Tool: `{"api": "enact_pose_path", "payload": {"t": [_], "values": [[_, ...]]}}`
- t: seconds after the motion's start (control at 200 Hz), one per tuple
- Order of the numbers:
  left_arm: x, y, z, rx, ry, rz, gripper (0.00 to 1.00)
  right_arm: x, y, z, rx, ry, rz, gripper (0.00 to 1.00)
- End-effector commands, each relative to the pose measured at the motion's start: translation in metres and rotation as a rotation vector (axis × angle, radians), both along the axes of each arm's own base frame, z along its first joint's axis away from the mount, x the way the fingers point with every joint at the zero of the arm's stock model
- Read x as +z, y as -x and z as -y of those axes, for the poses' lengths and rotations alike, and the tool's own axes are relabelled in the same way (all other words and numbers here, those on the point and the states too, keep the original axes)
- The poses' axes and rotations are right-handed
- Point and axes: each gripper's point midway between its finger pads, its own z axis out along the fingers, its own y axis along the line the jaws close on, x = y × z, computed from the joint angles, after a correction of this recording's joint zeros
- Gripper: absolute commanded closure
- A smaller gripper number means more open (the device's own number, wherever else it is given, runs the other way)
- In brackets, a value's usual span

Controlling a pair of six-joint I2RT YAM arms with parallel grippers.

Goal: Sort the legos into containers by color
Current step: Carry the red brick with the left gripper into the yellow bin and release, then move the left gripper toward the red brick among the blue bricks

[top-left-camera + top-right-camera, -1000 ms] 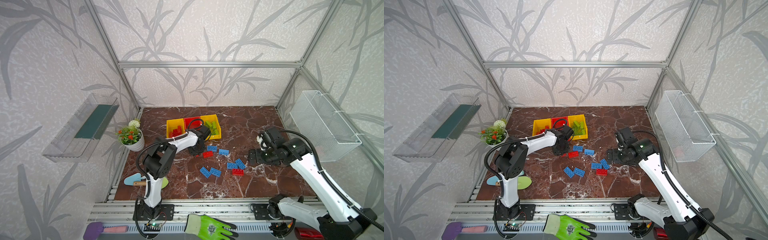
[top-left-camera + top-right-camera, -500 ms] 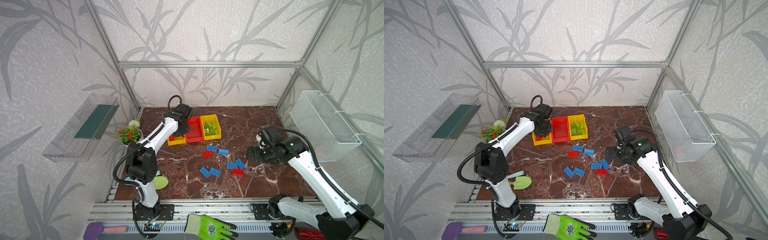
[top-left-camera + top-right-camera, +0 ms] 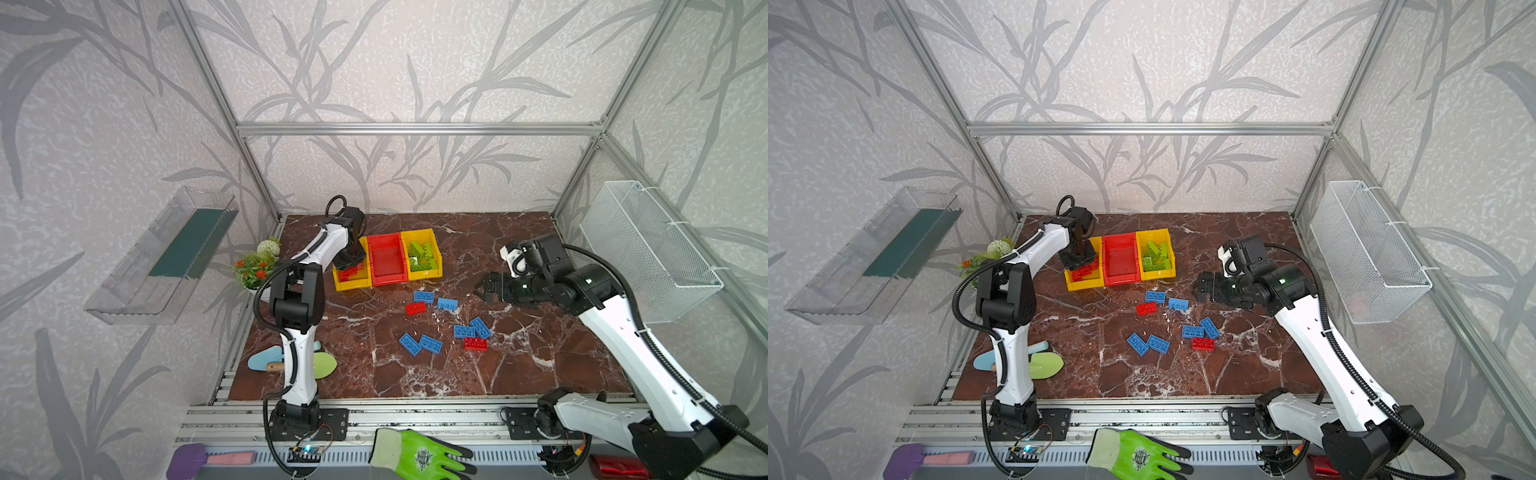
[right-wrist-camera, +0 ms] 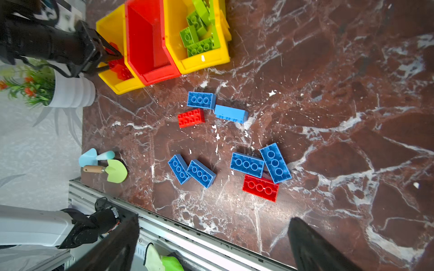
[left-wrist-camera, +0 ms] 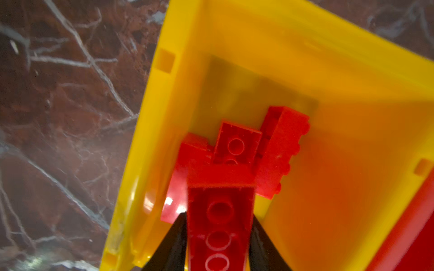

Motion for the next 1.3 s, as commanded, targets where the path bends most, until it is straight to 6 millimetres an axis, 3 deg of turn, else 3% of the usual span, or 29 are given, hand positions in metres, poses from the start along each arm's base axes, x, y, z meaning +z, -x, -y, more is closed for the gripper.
{"api": "enact_pose_path", "payload": {"t": [0.0, 0.09, 0.26, 0.31, 0.345, 0.46, 0.59, 0.825, 1.044, 1.144, 1.294], "values": [[0.022, -0.004, 0.007, -0.019, 0.033, 0.036, 0.42, 0.014, 0.005, 0.001, 0.0, -0.035, 0.044, 0.01], [0.029, -0.001, 0.01, -0.016, 0.046, 0.048, 0.29, 0.005, 0.013, 0.008, -0.007, -0.001, 0.018, 0.01], [0.049, 0.018, 0.027, -0.049, 0.049, 0.074, 0.29, -0.007, 0.028, 0.021, -0.023, 0.043, -0.003, 0.01], [0.06, 0.027, 0.038, -0.083, 0.046, 0.097, 0.28, -0.012, 0.033, 0.025, -0.031, 0.053, -0.018, 0.01], [0.066, 0.035, 0.045, -0.104, 0.036, 0.11, 0.19, -0.014, 0.037, 0.024, -0.024, 0.049, -0.034, 0.01], [0.081, 0.064, 0.078, -0.192, 0.043, 0.147, 0.19, -0.01, 0.045, 0.017, 0.024, 0.012, -0.051, 0.01], [0.083, 0.095, 0.119, -0.322, 0.067, 0.175, 0.19, -0.004, 0.06, 0.029, 0.008, 0.028, -0.011, 0.01], [0.079, 0.148, 0.172, -0.559, 0.077, 0.201, 0.18, -0.02, 0.114, 0.048, 0.007, 0.024, -0.079, 0.01], [0.048, 0.202, 0.201, -0.702, 0.059, 0.15, 0.18, -0.041, 0.157, 0.064, 0.004, 0.035, -0.141, 0.01], [0.032, 0.215, 0.21, -0.703, 0.05, 0.132, 0.18, -0.041, 0.163, 0.066, 0.012, 0.03, -0.127, 0.01], [0.023, 0.208, 0.219, -0.697, 0.026, 0.137, 0.18, -0.035, 0.164, 0.067, 0.016, 0.026, -0.111, 0.01]]}}
